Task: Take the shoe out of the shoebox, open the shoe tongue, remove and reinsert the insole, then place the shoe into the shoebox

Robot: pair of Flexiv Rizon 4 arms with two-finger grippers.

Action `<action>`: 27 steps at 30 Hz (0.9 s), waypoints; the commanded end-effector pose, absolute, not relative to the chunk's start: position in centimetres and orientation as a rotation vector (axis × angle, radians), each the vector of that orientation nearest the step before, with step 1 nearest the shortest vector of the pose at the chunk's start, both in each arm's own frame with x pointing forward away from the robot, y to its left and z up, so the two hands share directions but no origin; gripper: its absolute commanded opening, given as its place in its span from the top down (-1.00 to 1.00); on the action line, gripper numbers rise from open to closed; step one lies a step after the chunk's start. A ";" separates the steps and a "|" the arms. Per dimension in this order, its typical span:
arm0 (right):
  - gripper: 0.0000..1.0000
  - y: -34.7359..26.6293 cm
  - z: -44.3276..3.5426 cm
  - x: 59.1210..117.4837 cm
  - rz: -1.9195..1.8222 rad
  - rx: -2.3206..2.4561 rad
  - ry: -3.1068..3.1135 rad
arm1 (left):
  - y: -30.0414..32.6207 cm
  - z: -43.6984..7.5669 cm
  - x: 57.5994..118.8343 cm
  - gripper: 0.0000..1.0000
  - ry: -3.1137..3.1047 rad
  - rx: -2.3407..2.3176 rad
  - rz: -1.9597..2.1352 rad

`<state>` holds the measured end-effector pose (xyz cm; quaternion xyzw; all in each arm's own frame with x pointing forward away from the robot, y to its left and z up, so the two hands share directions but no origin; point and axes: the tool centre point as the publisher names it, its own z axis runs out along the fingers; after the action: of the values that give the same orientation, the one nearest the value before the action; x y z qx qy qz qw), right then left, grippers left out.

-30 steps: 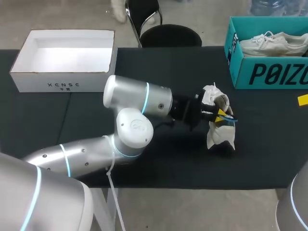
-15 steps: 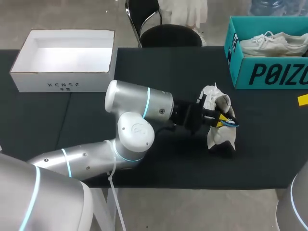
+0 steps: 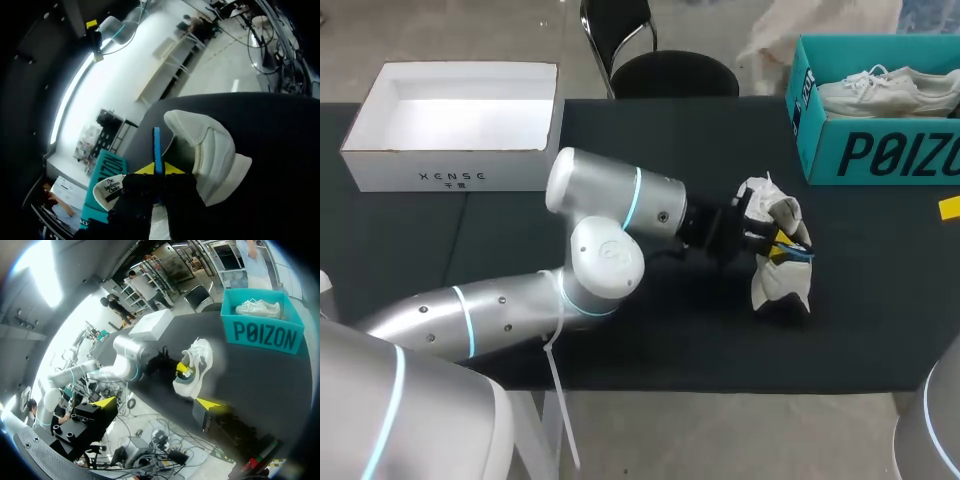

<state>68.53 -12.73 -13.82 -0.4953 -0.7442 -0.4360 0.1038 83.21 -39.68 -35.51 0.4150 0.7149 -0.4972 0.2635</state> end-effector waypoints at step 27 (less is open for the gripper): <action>-1.00 -12.7 -13.8 67.3 -1.301 -1.479 -2.198 | -38.8 -28.3 82.2 0.03 2.031 1.620 -1.168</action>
<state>68.53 -12.73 -13.82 -0.4953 -0.7442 -0.4360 0.1038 81.41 -38.75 -29.78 0.4885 0.6969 -0.4801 0.2126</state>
